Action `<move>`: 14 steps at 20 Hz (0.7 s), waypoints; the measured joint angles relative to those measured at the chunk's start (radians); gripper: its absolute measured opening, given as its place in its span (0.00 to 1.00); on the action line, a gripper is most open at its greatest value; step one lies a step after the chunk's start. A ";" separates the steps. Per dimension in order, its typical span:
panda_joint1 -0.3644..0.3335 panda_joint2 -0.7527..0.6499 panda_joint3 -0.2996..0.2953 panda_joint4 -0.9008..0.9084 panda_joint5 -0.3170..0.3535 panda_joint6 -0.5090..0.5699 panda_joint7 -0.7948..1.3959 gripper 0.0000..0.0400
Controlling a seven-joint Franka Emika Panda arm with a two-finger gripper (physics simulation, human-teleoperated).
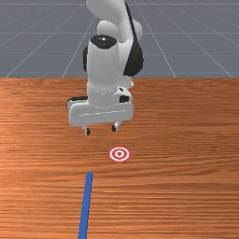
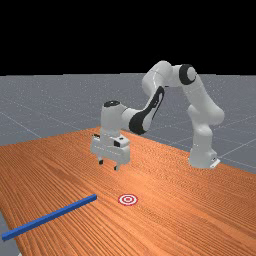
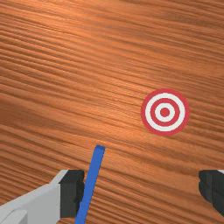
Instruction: Pull the pivot to the target area
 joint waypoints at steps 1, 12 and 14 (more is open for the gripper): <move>-0.012 0.003 -0.007 0.005 0.003 -0.001 -0.003 0.98; 0.096 0.427 -0.041 0.753 -0.006 -0.315 -0.071 1.00; 0.090 0.433 -0.032 0.741 -0.016 -0.282 -0.126 1.00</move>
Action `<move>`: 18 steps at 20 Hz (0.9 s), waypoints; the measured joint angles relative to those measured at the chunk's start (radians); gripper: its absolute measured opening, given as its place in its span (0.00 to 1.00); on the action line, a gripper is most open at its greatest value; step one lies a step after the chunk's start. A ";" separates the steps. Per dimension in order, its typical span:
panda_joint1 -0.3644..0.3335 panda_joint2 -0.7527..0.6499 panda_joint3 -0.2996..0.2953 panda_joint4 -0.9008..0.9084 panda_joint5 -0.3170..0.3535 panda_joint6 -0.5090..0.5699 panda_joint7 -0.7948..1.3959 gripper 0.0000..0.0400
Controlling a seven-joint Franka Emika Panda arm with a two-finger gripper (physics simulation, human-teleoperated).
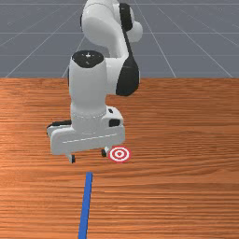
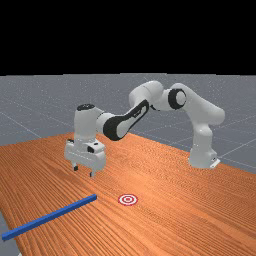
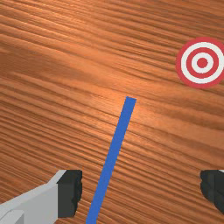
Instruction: Pull the pivot to the target area
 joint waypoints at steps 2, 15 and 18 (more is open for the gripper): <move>0.009 0.032 -0.016 0.000 0.001 0.021 0.060 1.00; 0.041 0.336 -0.040 0.227 -0.016 0.104 0.014 1.00; 0.050 0.376 -0.040 0.301 -0.014 0.080 -0.011 0.93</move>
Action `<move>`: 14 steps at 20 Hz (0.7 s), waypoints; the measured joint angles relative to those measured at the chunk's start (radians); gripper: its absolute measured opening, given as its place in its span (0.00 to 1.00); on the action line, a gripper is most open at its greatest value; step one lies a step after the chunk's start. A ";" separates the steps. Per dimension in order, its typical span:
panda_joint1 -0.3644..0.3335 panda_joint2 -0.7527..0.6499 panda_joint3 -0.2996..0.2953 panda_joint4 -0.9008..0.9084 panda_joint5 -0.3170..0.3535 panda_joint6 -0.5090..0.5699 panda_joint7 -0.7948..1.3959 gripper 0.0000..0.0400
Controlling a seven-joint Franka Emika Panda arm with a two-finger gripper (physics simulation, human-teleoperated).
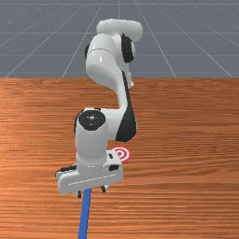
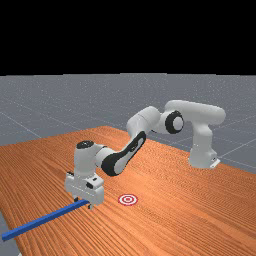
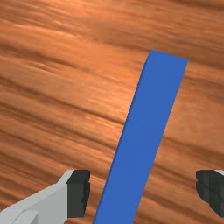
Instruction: Pull the pivot to the target area
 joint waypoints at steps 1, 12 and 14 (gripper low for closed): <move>0.003 0.002 0.000 0.004 -0.006 0.000 0.000 0.68; 0.017 -0.032 -0.015 -0.054 -0.006 0.015 0.127 0.24; 0.033 -0.032 -0.021 -0.051 -0.002 0.008 0.180 0.24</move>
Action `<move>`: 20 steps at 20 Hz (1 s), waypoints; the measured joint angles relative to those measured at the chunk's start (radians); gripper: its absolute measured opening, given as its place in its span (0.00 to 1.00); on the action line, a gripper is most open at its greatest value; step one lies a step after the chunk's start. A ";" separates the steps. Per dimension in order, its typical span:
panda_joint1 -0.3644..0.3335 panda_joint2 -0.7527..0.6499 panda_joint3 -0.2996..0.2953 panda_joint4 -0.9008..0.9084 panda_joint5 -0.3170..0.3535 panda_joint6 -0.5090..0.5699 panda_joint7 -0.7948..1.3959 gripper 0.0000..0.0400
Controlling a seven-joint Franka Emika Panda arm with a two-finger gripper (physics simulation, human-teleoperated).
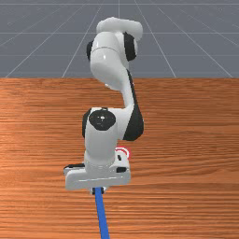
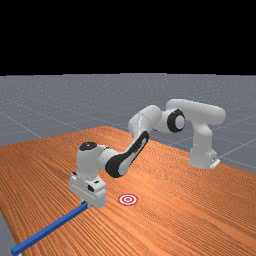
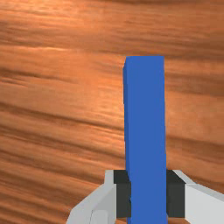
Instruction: Pull the pivot to the target area
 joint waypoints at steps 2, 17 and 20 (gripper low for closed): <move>0.019 -0.003 -0.004 -0.005 0.001 -0.003 0.044 0.24; 0.040 -0.305 -0.021 -0.581 -0.044 0.268 0.229 0.24; 0.083 -0.300 -0.016 -0.571 -0.049 0.258 0.259 0.24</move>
